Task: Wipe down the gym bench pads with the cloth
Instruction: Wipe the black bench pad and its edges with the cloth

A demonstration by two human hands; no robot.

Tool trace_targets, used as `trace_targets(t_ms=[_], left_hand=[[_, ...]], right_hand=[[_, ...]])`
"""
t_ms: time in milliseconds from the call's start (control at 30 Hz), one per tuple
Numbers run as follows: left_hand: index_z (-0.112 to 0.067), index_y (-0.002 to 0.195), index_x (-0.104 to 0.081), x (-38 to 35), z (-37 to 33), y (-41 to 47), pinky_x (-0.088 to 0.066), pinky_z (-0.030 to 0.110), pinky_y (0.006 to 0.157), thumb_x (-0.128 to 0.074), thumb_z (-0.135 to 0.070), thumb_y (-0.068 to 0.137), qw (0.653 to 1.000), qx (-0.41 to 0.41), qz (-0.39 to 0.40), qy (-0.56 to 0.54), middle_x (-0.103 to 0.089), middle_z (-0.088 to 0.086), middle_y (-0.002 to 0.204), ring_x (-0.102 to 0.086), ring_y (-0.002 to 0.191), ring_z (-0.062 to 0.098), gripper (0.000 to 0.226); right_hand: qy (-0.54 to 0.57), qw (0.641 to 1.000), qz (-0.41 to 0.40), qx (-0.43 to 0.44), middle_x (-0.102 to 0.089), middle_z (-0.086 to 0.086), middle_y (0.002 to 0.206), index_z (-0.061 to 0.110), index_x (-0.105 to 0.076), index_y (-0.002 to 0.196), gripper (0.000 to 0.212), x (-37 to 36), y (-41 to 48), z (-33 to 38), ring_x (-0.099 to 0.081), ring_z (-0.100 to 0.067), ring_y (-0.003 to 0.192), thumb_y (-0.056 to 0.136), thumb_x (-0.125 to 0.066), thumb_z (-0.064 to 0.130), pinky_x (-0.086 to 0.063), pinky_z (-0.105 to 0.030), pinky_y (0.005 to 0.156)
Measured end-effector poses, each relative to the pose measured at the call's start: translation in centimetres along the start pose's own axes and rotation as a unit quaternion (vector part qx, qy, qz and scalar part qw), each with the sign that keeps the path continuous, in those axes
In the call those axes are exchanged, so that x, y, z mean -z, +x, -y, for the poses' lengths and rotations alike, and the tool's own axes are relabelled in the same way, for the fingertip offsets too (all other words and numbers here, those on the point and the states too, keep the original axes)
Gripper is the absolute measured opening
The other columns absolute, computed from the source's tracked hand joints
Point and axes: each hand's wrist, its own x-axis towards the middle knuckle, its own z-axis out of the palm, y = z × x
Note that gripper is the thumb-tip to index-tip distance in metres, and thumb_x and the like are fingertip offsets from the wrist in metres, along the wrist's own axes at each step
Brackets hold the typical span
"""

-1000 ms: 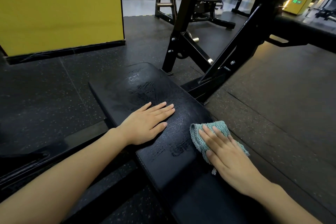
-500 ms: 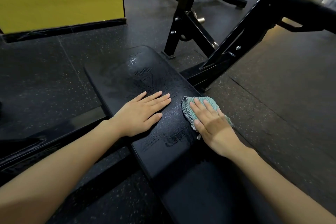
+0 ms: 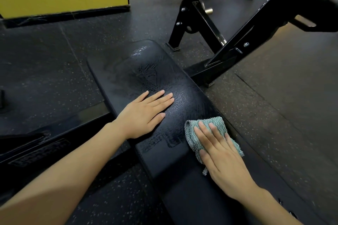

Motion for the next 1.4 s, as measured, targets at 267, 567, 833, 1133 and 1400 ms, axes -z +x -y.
trace_targets(t_ms=[267,567,833,1133,1400], left_hand=[[-0.035,0.156,-0.002,0.1,-0.1,-0.1,0.016,0.027,0.119,0.002,-0.050,0.096,1.000,0.008,0.001,0.000,0.006,-0.022,0.161,0.015,0.148,-0.002,0.062],[-0.033,0.157,-0.008,0.0,-0.1,0.0,0.013,0.027,0.119,-0.004,-0.047,0.099,1.000,0.012,0.002,0.010,-0.001,-0.021,0.162,0.009,0.149,0.000,0.060],[-0.030,0.157,-0.011,0.3,-0.2,-0.1,0.010,0.029,0.119,-0.006,-0.044,0.100,1.000,0.003,0.008,0.017,-0.005,-0.017,0.162,0.002,0.151,0.005,0.059],[-0.031,0.158,-0.010,0.3,-0.1,-0.2,0.007,0.033,0.121,-0.004,-0.045,0.099,1.000,0.008,0.025,0.009,-0.003,-0.017,0.163,0.003,0.151,0.005,0.061],[-0.031,0.157,-0.010,0.3,-0.2,-0.1,0.003,0.038,0.122,-0.005,-0.044,0.099,0.999,0.010,0.032,0.018,-0.004,-0.017,0.163,0.001,0.152,0.008,0.060]], right_hand=[[-0.001,0.996,-0.022,-0.084,0.013,0.025,0.156,0.041,0.011,0.148,0.062,-0.1,6.0,-0.5,0.016,0.001,0.145,0.087,0.008,0.050,0.003,-0.037,0.123],[-0.008,0.996,-0.081,-0.022,-0.034,0.003,0.158,0.022,-0.037,0.152,0.055,-1.4,3.4,3.3,-0.031,-0.024,0.146,0.099,-0.029,0.035,-0.017,-0.045,0.114],[-0.020,0.994,-0.006,0.103,-0.028,0.010,0.160,0.029,-0.032,0.152,0.055,-1.9,0.2,7.2,-0.027,-0.020,0.148,0.098,-0.034,0.036,-0.019,-0.047,0.114],[-0.027,1.000,-0.004,0.000,-0.027,0.008,0.161,0.027,-0.029,0.154,0.055,-0.6,1.0,2.7,-0.020,-0.020,0.149,0.100,-0.026,0.037,-0.017,-0.047,0.119],[0.003,0.999,-0.027,-0.026,-0.026,0.005,0.161,0.023,-0.029,0.154,0.056,-1.9,0.0,7.6,-0.020,-0.026,0.150,0.099,-0.031,0.033,-0.012,-0.050,0.118]])
